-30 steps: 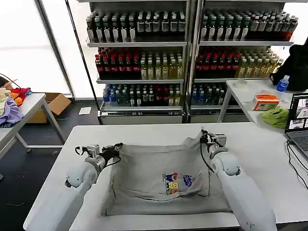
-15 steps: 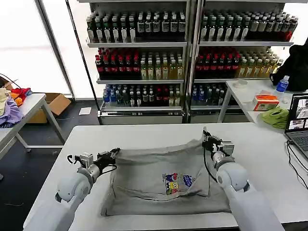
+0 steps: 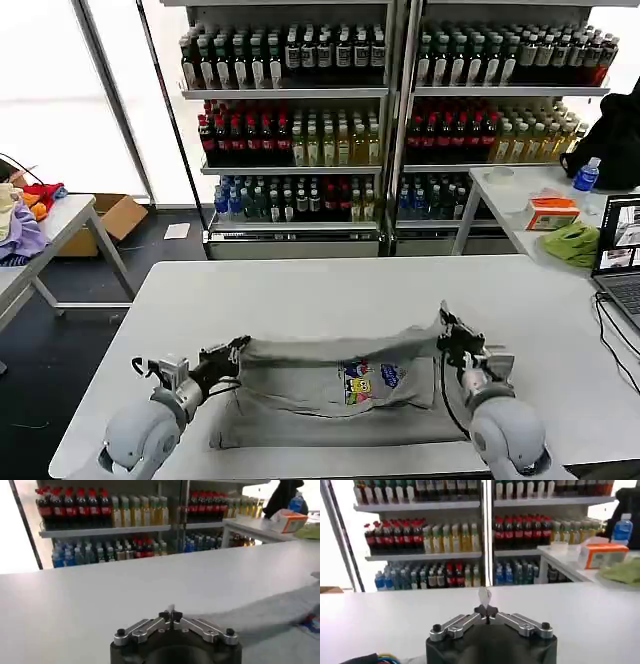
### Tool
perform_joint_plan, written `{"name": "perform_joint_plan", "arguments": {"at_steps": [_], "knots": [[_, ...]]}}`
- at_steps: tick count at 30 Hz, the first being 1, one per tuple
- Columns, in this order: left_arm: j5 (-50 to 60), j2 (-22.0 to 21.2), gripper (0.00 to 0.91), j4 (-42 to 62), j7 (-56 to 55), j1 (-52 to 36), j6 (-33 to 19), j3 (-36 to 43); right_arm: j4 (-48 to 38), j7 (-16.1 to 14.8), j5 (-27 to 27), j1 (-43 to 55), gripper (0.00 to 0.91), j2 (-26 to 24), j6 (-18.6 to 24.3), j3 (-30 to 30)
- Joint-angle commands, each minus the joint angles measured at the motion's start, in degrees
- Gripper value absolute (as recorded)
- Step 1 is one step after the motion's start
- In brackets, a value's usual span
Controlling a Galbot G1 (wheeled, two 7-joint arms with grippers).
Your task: Fold and organize the clothes.
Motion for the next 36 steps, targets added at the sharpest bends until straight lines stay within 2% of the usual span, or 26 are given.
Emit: {"name": "perform_joint_plan", "arguments": {"at_steps": [1,6,19,29,30,31,32,33,35,36], "knots": [[4.5,-0.8,0.010,-3.5,1.0,9.2,-0.8,-1.4,4.2,1.1,-4.8,-13.2,0.000,1.1,1.8,2.9],[5.9,-1.6,0.010,-2.9,1.2,9.8,-1.2,-1.2,3.6,2.2,-6.7,-15.0,0.000,1.9,2.3,1.6],[4.4,0.0,0.010,-4.4,1.0,9.6,-0.6,-3.8,3.9,3.1,-4.2,-12.6,0.000,1.4,1.0,4.7],[5.1,-1.1,0.010,-4.4,1.4,10.6,-0.9,-3.5,1.2,2.8,-6.9,-12.8,0.000,2.0,2.1,1.3],[5.1,-1.1,0.605,-4.4,1.5,10.6,-1.0,-3.6,0.9,2.7,-7.0,-12.6,0.000,2.1,2.2,1.2],[5.1,-1.1,0.605,-4.5,1.4,10.6,-1.1,-3.7,0.7,2.6,-7.1,-12.5,0.000,2.0,2.3,1.1],[5.2,-1.2,0.907,-4.6,1.4,10.6,-1.1,-3.7,0.7,2.6,-7.2,-12.5,0.000,2.0,2.4,1.0],[5.2,-1.2,0.907,-4.6,1.5,10.6,-1.3,-3.7,0.6,2.7,-7.3,-12.5,0.000,2.0,2.5,0.9],[5.3,-1.6,0.907,-4.8,1.7,10.6,-2.0,-3.7,0.7,2.9,-7.8,-12.5,0.302,2.2,2.5,0.8],[5.3,-1.9,0.907,-5.2,1.7,10.8,-2.1,-3.7,0.8,3.1,-8.5,-12.4,0.736,2.4,2.5,0.8]]}}
